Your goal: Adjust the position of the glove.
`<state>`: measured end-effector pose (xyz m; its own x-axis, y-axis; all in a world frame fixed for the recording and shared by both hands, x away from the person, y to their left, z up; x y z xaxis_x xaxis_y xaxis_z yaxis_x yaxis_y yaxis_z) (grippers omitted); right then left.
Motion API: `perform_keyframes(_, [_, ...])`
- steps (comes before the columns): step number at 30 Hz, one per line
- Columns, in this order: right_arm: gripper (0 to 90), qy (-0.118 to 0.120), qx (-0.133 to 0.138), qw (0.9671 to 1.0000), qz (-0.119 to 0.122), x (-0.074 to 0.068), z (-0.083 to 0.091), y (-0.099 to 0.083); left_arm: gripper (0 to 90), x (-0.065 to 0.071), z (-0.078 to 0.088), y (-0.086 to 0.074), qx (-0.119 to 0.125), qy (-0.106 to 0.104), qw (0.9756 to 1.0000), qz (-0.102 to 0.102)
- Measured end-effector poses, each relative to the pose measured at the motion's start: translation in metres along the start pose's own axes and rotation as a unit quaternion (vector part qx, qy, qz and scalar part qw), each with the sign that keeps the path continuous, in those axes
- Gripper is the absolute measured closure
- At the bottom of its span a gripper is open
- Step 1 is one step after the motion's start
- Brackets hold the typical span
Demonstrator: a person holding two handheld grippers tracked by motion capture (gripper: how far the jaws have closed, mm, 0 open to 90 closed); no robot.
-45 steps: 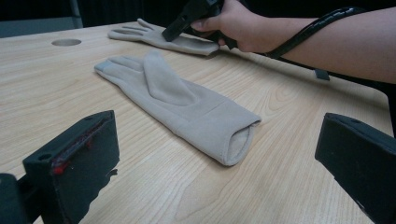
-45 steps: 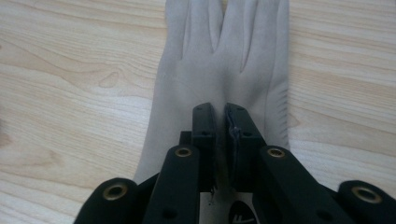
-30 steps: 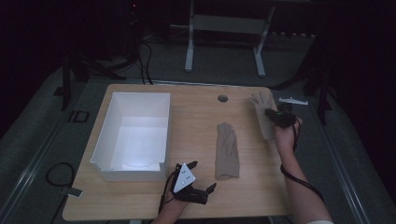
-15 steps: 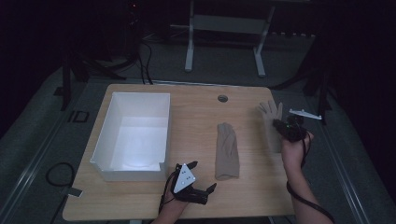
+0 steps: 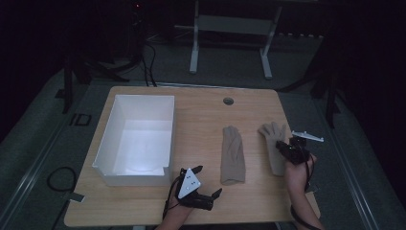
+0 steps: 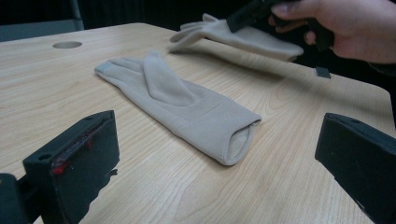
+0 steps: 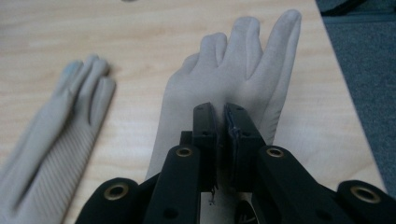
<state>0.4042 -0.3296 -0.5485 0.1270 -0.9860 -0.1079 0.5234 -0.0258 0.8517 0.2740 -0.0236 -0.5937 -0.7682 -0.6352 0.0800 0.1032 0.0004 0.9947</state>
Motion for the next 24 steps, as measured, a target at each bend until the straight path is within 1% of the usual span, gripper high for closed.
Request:
perform_keyframes(2, [83.5, 0.002, -0.006, 1.0000, -0.002, -0.001, 0.000, -0.007, 0.2, 0.000, 0.000, 0.000, 0.000, 0.000, 1.0000, -0.001])
perform_keyframes(4, [83.4, -0.003, -0.009, 0.9999, 0.007, -0.001, 0.000, -0.012, 0.2, 0.000, 0.000, 0.000, 0.001, 0.000, 1.0000, 0.000])
perform_keyframes(8, [83.2, -0.006, -0.020, 0.9998, 0.003, 0.003, -0.002, -0.024, 0.2, 0.001, 0.000, 0.000, 0.000, -0.001, 1.0000, 0.000])
perform_keyframes(11, [82.0, -0.004, -0.029, 0.9995, 0.008, 0.005, -0.005, -0.031, 0.2, 0.001, 0.000, 0.000, 0.000, -0.001, 1.0000, -0.001])
perform_keyframes(12, [81.1, -0.001, -0.034, 0.9994, 0.009, 0.005, -0.006, -0.033, 0.2, 0.001, 0.000, 0.000, 0.000, -0.001, 1.0000, -0.002])
perform_keyframes(14, [78.5, 0.000, -0.035, 0.9993, 0.011, 0.006, -0.007, -0.035, 0.2, 0.001, 0.000, 0.000, -0.001, -0.001, 1.0000, -0.004])
perform_keyframes(15, [76.4, 0.003, -0.041, 0.9991, 0.014, 0.006, -0.008, -0.037, 0.2, 0.001, 0.000, 0.000, -0.001, -0.001, 1.0000, -0.004])
perform_keyframes(18, [72.0, 0.006, -0.045, 0.9988, 0.020, 0.006, -0.011, -0.043, 0.2, 0.001, 0.000, 0.000, 0.000, -0.002, 1.0000, -0.005])
perform_keyframes(19, [71.5, 0.007, -0.044, 0.9989, 0.018, 0.007, -0.011, -0.044, 0.2, 0.001, 0.000, 0.000, -0.001, -0.002, 1.0000, -0.005])
perform_keyframes(21, [68.8, 0.010, -0.046, 0.9987, 0.019, 0.007, -0.012, -0.043, 0.2, 0.001, 0.000, 0.000, -0.001, -0.003, 1.0000, -0.005])
perform_keyframes(22, [65.7, 0.012, -0.046, 0.9987, 0.019, 0.007, -0.012, -0.043, 0.2, 0.001, 0.000, 0.000, -0.001, -0.003, 1.0000, -0.005])
perform_keyframes(24, [62.1, 0.025, -0.047, 0.9984, 0.021, 0.007, -0.010, -0.041, 0.2, 0.001, 0.000, 0.000, -0.001, -0.003, 1.0000, -0.006])
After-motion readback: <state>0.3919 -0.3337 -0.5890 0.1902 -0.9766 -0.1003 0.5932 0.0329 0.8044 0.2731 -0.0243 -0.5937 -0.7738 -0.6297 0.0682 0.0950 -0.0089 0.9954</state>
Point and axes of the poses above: each handheld gripper's, and its own axes: z roughly backward along the jaws, y roughly out of its top, x roughly to its right, the point moved 6 cm from there along -z, roughly forward along the jaws, and after that the axes turned 10 degrees about x, right-handed, at the moved point
